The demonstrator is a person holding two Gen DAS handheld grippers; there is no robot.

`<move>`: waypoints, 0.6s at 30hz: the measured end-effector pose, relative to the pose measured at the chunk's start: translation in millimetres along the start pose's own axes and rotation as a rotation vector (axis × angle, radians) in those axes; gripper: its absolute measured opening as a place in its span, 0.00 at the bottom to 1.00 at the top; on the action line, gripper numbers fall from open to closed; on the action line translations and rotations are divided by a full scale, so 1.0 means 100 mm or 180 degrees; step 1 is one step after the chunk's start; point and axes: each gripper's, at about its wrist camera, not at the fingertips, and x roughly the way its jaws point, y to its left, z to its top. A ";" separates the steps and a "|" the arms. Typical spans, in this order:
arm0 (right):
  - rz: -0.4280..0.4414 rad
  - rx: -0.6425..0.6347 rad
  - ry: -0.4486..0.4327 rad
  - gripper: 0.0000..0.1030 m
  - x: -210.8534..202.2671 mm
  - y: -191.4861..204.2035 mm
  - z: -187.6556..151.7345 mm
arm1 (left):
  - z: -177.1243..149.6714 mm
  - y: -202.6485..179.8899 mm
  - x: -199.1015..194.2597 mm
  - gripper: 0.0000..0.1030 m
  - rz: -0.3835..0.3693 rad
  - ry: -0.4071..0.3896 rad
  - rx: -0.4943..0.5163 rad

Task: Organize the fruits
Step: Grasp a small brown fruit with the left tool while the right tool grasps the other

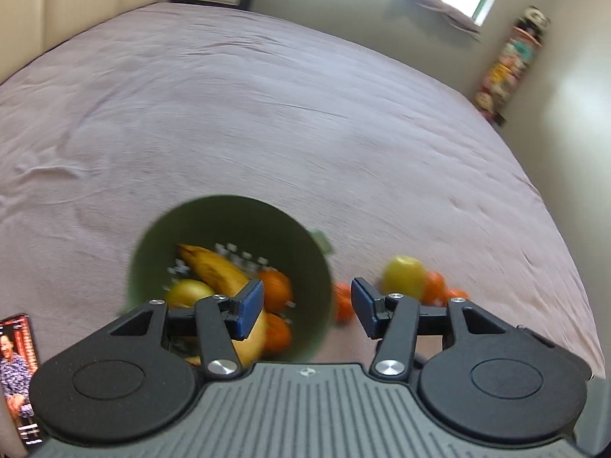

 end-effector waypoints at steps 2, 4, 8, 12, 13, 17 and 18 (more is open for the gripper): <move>-0.0111 0.0070 0.0002 0.66 -0.12 -0.11 -0.08 | -0.09 -0.12 0.01 0.60 -0.0084 0.0027 0.0113; -0.0247 0.0089 0.0013 0.66 -0.20 -0.22 -0.14 | -0.17 -0.24 0.04 0.60 -0.0150 0.0056 0.0217; -0.0468 0.0142 0.0030 0.66 -0.38 -0.44 -0.30 | -0.32 -0.45 0.13 0.60 -0.0245 0.0144 0.0415; -0.0691 0.0117 0.0069 0.65 -0.47 -0.61 -0.48 | -0.47 -0.59 0.24 0.60 -0.0297 0.0242 0.0571; -0.0751 0.0107 0.0093 0.63 -0.48 -0.65 -0.52 | -0.50 -0.61 0.27 0.60 -0.0306 0.0263 0.0605; -0.0818 0.0177 0.0231 0.56 -0.45 -0.82 -0.70 | -0.63 -0.70 0.39 0.60 -0.0332 0.0333 0.0731; -0.0816 0.0216 0.0272 0.55 -0.44 -0.86 -0.75 | -0.66 -0.71 0.43 0.60 -0.0347 0.0354 0.0764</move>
